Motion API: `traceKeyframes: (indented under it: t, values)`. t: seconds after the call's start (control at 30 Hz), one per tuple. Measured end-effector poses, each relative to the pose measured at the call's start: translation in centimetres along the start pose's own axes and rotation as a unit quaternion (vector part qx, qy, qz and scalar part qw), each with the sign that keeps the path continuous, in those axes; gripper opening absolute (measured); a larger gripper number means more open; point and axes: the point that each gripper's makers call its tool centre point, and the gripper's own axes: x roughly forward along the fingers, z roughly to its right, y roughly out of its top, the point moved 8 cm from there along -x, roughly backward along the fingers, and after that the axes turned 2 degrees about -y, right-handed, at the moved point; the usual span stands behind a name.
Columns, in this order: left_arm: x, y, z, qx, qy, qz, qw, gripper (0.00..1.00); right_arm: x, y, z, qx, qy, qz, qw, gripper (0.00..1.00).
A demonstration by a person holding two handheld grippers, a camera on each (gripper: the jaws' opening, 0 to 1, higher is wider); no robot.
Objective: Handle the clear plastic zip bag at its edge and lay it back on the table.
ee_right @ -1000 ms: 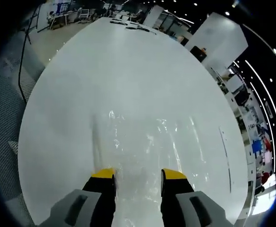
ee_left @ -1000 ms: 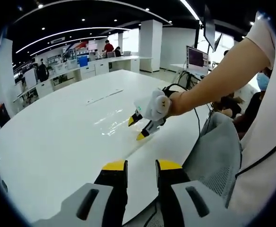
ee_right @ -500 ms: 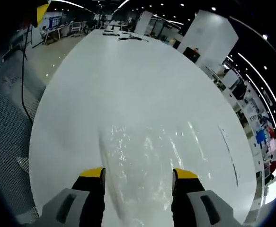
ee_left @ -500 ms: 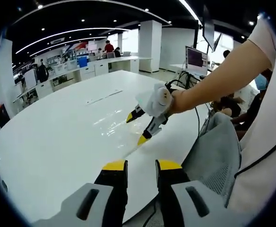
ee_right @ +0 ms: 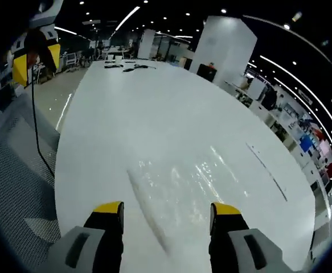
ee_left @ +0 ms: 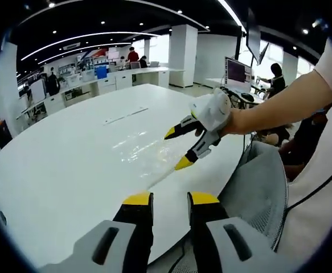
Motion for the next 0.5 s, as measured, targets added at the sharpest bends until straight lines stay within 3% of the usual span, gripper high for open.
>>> traceKeyframes:
  t: [0.5]
  values:
    - [0.8, -2.5, -0.4, -0.013, 0.028, -0.005, 0.9995, 0.33, -5.1, -2.6, -0.9, 0.096, -0.019, 0.034, 0.9946, 0.67]
